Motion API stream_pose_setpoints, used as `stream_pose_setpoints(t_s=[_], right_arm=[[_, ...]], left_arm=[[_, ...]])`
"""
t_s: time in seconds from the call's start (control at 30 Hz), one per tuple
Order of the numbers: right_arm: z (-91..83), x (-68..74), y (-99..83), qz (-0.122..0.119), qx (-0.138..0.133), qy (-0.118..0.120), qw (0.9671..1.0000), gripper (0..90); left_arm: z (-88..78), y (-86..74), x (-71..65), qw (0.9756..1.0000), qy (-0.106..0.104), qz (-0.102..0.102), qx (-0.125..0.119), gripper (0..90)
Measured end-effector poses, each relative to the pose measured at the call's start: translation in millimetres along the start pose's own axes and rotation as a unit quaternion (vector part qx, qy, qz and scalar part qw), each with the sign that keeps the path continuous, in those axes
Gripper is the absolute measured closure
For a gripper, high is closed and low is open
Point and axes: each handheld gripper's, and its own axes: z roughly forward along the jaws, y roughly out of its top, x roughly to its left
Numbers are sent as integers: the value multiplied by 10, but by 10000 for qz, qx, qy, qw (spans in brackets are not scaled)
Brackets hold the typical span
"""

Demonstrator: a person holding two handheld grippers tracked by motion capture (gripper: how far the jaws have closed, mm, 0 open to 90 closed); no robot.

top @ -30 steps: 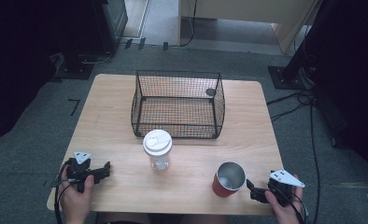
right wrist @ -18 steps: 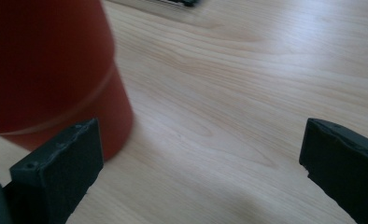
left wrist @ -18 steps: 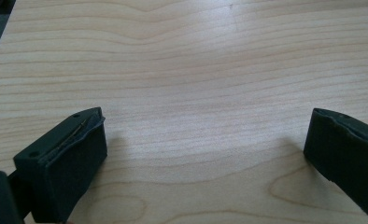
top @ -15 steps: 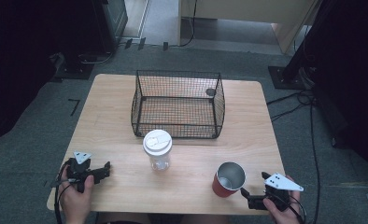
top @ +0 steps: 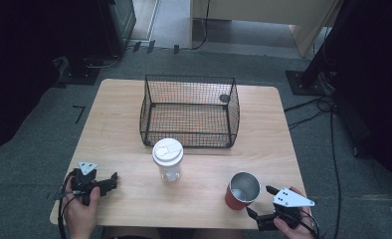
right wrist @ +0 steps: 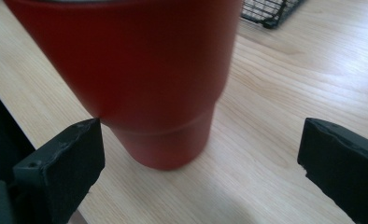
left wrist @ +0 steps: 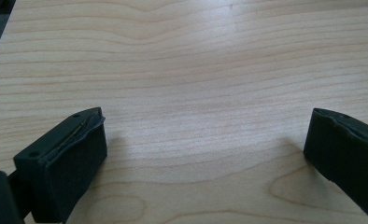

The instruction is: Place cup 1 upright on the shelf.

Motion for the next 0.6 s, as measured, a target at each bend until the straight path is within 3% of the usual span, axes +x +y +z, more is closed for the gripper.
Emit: stream_pose_setpoints(t_s=[0.33, 0.6], right_arm=[[61, 127, 108, -30, -254, 240, 9994, 57], [112, 187, 188, 118, -463, 306, 9984, 67]], left_arm=[[0, 0, 0, 10000, 0, 1, 0, 0], [0, 0, 0, 10000, 0, 1, -2, 0]])
